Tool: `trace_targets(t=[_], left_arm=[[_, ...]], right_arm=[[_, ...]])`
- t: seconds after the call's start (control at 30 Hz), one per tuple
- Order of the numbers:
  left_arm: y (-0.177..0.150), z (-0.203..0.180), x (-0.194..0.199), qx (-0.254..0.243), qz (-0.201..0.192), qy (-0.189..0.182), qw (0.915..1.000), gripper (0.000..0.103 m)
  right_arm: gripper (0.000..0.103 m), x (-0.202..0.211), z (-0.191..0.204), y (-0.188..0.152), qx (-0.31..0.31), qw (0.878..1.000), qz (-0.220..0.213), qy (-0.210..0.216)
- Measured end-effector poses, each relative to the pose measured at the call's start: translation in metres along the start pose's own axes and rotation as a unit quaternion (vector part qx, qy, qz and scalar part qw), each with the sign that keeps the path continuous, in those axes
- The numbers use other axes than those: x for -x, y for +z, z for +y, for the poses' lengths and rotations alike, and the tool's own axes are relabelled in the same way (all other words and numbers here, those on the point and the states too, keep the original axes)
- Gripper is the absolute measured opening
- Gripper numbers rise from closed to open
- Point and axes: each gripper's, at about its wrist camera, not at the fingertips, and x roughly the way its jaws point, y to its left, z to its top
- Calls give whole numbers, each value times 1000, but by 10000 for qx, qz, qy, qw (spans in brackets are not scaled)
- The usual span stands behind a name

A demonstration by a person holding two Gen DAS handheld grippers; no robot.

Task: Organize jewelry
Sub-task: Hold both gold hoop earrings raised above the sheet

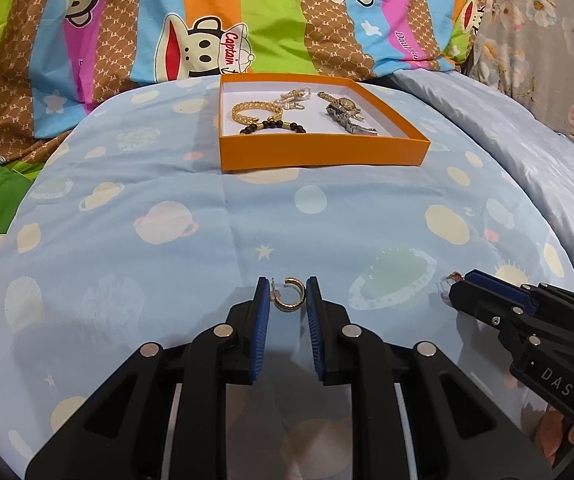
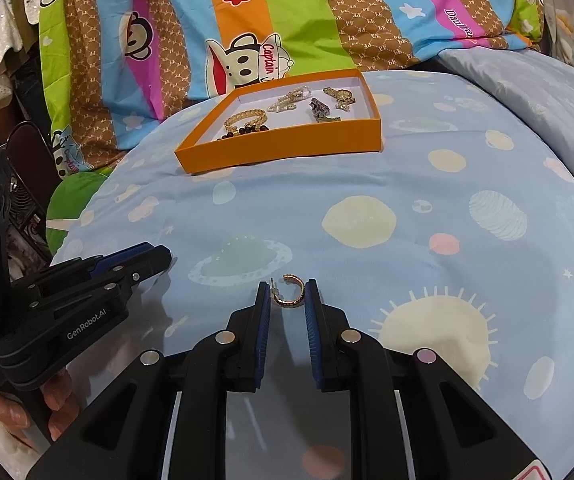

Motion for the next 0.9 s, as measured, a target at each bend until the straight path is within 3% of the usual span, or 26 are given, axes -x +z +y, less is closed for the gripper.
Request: trace_targets(t=[0.9], left_arm=[[40,-10,1,-90,-229,-9,9997,18]], right_arm=[[16,0,-4,47,50,9994,-332,-9]])
